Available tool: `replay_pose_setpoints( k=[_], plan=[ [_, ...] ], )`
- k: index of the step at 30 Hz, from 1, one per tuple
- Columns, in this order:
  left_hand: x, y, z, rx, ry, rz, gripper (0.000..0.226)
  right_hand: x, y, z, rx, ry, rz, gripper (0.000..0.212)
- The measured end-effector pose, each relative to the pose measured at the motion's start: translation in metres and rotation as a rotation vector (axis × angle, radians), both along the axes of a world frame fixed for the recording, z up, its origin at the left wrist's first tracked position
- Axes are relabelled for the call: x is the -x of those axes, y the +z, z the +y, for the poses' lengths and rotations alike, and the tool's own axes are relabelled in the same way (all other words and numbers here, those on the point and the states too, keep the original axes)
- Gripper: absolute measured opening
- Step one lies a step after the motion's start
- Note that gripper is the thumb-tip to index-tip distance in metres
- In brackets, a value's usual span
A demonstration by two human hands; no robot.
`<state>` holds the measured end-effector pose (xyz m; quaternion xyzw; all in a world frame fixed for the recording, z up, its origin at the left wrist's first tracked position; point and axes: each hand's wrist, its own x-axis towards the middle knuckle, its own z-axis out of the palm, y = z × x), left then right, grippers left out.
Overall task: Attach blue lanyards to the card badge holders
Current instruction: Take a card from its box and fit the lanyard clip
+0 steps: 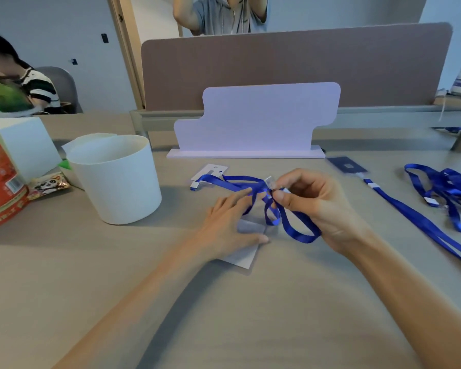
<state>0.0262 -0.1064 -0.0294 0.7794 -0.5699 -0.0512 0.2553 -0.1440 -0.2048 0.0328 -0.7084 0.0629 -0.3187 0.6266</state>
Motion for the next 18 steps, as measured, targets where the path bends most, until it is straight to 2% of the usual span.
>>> replay_pose_setpoints(
  k=[3,5,6,10,14,16,18],
  plan=[
    [-0.004,0.009,-0.012,0.075,-0.019,0.089,0.054,-0.001,0.006,0.001,-0.054,0.009,0.013,0.009],
    [-0.010,0.017,-0.015,0.033,-0.027,0.162,0.029,-0.002,0.014,0.001,0.003,0.015,0.034,0.015],
    [-0.012,0.021,-0.015,0.008,-0.002,0.201,0.024,-0.003,0.020,0.001,0.045,0.013,0.046,0.018],
    [-0.016,0.054,-0.005,0.084,0.115,0.390,0.023,-0.010,0.042,0.002,0.229,-0.058,0.166,0.022],
    [-0.018,0.104,0.022,0.322,0.157,0.662,0.029,-0.042,0.069,0.012,0.362,-0.103,0.236,0.023],
    [-0.028,0.130,0.041,0.424,0.195,0.701,0.026,-0.068,0.085,0.026,0.369,-0.107,0.199,0.020],
    [-0.041,0.156,0.065,0.489,0.233,0.659,0.027,-0.098,0.102,0.043,0.337,-0.085,0.150,0.015]
  ],
)
